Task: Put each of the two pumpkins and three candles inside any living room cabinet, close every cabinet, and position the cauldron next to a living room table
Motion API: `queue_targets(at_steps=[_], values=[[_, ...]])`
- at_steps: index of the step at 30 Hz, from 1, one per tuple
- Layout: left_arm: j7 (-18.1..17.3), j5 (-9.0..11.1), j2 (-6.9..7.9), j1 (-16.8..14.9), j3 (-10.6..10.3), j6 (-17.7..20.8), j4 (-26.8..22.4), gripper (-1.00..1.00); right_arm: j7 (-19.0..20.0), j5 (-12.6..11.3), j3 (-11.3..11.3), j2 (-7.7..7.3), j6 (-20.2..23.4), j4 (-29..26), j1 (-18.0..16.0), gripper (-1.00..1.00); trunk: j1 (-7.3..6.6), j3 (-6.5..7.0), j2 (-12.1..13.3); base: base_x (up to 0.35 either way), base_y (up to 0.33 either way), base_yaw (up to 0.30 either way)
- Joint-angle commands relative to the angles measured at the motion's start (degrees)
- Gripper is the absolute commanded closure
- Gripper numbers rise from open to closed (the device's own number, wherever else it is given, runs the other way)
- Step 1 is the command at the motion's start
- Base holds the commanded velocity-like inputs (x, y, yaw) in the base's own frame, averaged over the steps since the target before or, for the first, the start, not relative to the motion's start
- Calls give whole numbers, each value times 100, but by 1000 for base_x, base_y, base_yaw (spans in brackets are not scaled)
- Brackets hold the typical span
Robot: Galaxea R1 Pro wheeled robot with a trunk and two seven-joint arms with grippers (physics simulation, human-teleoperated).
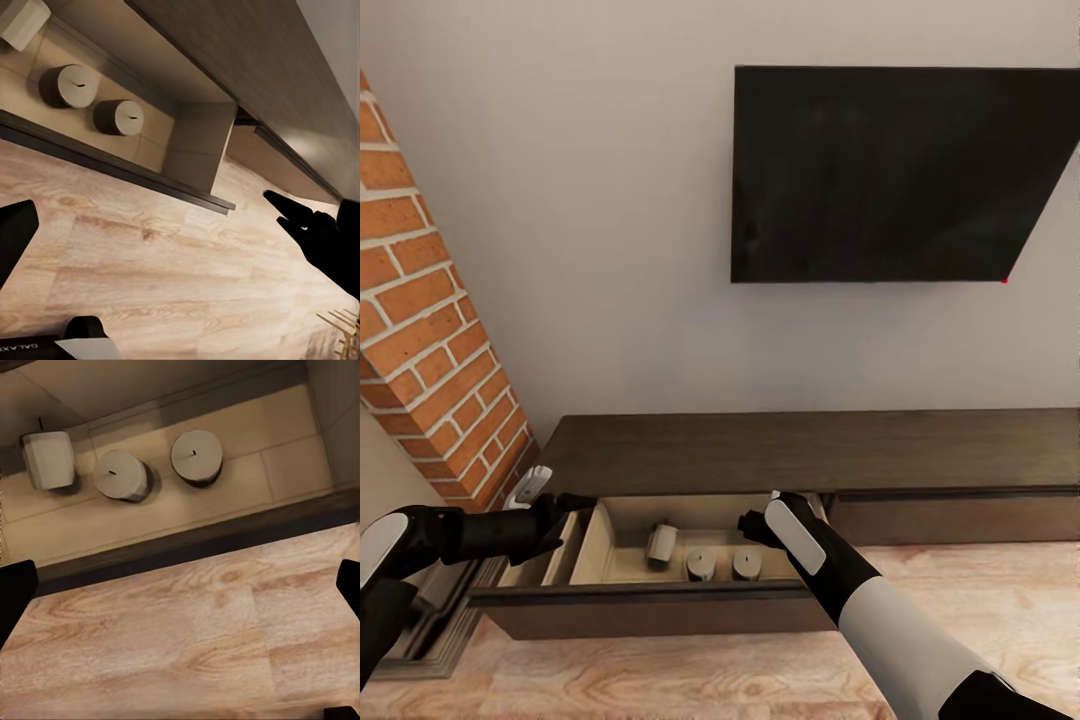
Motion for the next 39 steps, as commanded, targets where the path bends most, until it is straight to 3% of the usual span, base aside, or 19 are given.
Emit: queue_targets(at_steps=[1, 17, 29, 34, 39], values=[[61, 53, -2, -4, 1, 11, -4, -100, -46, -41, 16, -3, 7, -6, -5, -100, -23, 13, 38, -35, 0, 0], [62, 53, -19, -4, -10, 11, -11, -100, -44, -41, 16, -3, 2, -6, -5, -100, -375, 300, 680, -81, 0, 0], [62, 56, -11, -4, -3, 11, -20, -100, -44, -41, 16, -3, 2, -6, -5, -100, -375, 300, 680, -314, 0, 0], [62, 59, -11, -4, -5, 11, -21, -100, -46, -38, 13, -3, -4, -6, -5, -100, -485, 390, 881, -114, 0, 0], [62, 58, -10, -4, -9, 11, -28, -100, -45, -39, 11, -3, -5, -6, -5, -100, -485, 390, 881, -258, 0, 0]])
